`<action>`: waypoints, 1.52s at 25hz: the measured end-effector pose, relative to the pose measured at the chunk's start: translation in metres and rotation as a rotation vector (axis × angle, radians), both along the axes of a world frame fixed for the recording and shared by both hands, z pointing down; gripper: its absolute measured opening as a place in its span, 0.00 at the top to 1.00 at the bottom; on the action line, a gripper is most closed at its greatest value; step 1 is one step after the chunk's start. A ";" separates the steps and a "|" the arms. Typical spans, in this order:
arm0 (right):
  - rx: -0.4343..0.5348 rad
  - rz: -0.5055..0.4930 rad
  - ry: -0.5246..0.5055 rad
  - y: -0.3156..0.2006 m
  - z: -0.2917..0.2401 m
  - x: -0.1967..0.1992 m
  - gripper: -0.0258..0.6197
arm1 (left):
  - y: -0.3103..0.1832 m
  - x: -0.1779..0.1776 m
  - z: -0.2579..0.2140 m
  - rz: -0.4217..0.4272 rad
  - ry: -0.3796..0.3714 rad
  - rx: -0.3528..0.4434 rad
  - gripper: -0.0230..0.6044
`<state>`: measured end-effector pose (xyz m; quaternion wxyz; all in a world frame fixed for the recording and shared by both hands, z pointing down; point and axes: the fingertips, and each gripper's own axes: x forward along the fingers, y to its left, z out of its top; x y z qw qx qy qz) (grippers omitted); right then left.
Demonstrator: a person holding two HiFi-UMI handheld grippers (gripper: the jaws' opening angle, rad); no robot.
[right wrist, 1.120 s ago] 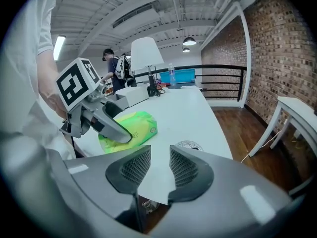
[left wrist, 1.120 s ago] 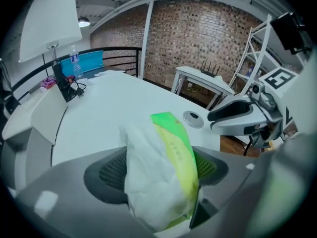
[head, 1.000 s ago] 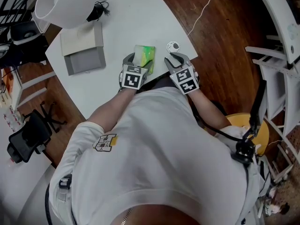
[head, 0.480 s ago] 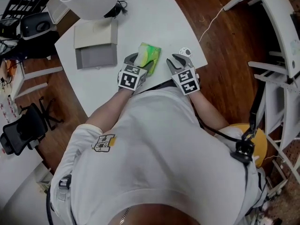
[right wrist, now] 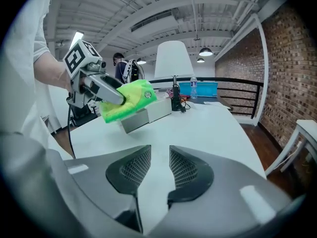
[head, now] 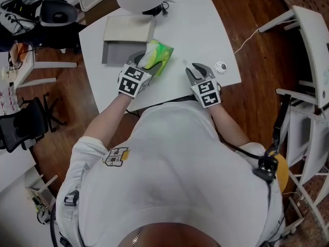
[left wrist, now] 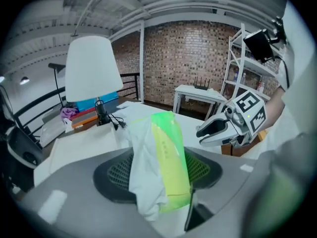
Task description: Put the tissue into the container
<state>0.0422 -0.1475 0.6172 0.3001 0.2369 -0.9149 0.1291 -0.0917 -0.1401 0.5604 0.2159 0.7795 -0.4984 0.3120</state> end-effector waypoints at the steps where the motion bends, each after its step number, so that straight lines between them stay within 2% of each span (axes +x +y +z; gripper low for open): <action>1: 0.003 -0.004 -0.002 0.002 -0.001 -0.005 0.79 | 0.001 -0.012 -0.007 0.017 -0.024 0.012 0.54; 6: 0.012 -0.008 -0.004 0.016 -0.006 -0.022 0.79 | 0.006 -0.070 -0.034 0.112 -0.099 0.052 0.54; 9: 0.018 -0.005 -0.002 0.023 -0.007 -0.028 0.79 | 0.007 -0.098 -0.041 0.202 -0.146 0.050 0.54; 15: 0.056 -0.028 -0.007 0.045 -0.019 -0.048 0.79 | 0.024 -0.140 -0.018 0.532 -0.356 -0.016 0.54; 18: 0.091 -0.068 -0.001 0.056 -0.026 -0.064 0.80 | 0.029 -0.157 -0.001 0.650 -0.414 -0.047 0.54; 26: 0.167 -0.160 0.048 0.076 -0.034 -0.104 0.80 | 0.036 -0.174 0.030 0.878 -0.456 -0.052 0.54; 33: 0.225 -0.240 0.087 0.072 -0.047 -0.139 0.80 | 0.035 -0.179 0.057 1.102 -0.573 -0.067 0.54; 38: 0.243 -0.290 0.118 0.068 -0.052 -0.160 0.80 | 0.031 -0.172 0.072 1.139 -0.520 -0.066 0.54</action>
